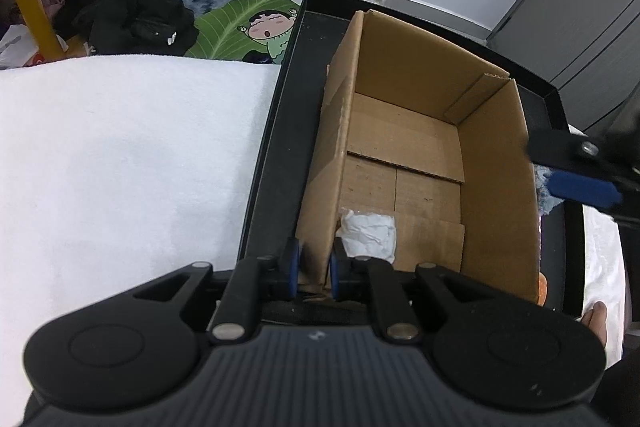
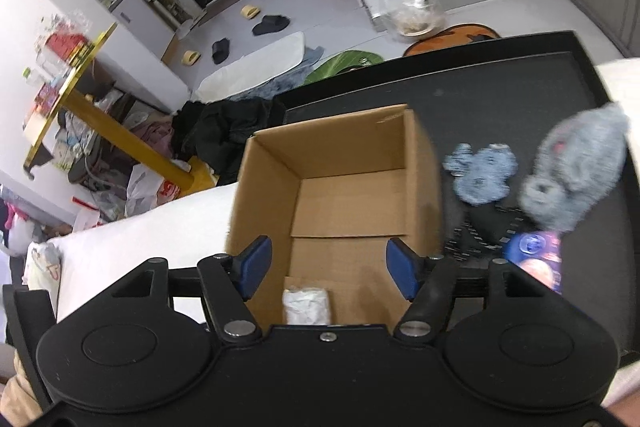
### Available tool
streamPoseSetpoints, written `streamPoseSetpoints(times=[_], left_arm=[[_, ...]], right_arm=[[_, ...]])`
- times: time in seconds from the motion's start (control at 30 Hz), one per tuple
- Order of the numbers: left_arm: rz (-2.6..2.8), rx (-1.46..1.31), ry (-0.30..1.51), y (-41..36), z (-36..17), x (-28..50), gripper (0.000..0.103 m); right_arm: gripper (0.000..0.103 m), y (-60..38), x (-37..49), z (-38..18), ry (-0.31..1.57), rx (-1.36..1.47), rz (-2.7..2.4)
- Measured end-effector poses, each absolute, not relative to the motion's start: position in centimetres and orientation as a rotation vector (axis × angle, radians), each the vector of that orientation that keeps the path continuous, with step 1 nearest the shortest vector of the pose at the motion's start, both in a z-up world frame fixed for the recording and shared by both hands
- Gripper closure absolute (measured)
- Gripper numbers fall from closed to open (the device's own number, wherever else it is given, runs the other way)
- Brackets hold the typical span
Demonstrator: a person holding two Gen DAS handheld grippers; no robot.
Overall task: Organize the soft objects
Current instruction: 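Move the right gripper to the burger plush and grasp it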
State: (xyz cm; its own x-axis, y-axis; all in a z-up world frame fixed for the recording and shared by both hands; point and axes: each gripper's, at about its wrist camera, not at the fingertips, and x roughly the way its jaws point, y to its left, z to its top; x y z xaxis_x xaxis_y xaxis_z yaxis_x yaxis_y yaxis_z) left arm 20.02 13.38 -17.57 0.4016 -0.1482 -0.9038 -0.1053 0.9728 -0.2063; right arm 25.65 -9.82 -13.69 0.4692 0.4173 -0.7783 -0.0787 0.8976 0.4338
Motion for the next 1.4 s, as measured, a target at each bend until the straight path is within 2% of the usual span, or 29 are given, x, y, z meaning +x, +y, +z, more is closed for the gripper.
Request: streamPoseSetpoints(times=[0.27,0.43,0.53,0.6,0.67,0.8,1.0,1.4], left_arm=[[0.007,-0.224,1.153,12.8,-17.0,19.8,0.087],[0.029,-0.197,1.131,12.6,-16.5,19.2,0.080],[0.038,-0.186,1.115,12.4,-16.1,18.9,0.072],[0.043,-0.178,1.101,12.1,-15.8,18.7,0.059],[0.046,-0.164,1.085,11.9,-15.5,18.5,0.053],[0.061,-0.125,1.072,11.3,-15.2,18.3,0.045],[0.073,-0.077,1.052,10.5,-14.7,18.2,0.039],[0.099,0.022,1.058,8.9,-14.6,18.4,0.034]], right_arm=[[0.036,-15.4,23.7,-13.8,1.052,0.365,0.225],[0.036,-17.6,22.8,-14.7,1.079,0.359,0.190],[0.036,-18.5,22.3,-15.6,1.103,0.360,0.170],[0.036,-19.1,22.1,-16.4,1.129,0.366,0.157],[0.036,-19.6,21.9,-17.4,1.155,0.372,0.137],[0.035,-20.2,21.4,-19.1,1.186,0.388,0.120],[0.026,-20.2,20.9,-20.6,1.198,0.366,0.110],[0.023,-19.4,20.9,-22.5,1.190,0.246,0.074]])
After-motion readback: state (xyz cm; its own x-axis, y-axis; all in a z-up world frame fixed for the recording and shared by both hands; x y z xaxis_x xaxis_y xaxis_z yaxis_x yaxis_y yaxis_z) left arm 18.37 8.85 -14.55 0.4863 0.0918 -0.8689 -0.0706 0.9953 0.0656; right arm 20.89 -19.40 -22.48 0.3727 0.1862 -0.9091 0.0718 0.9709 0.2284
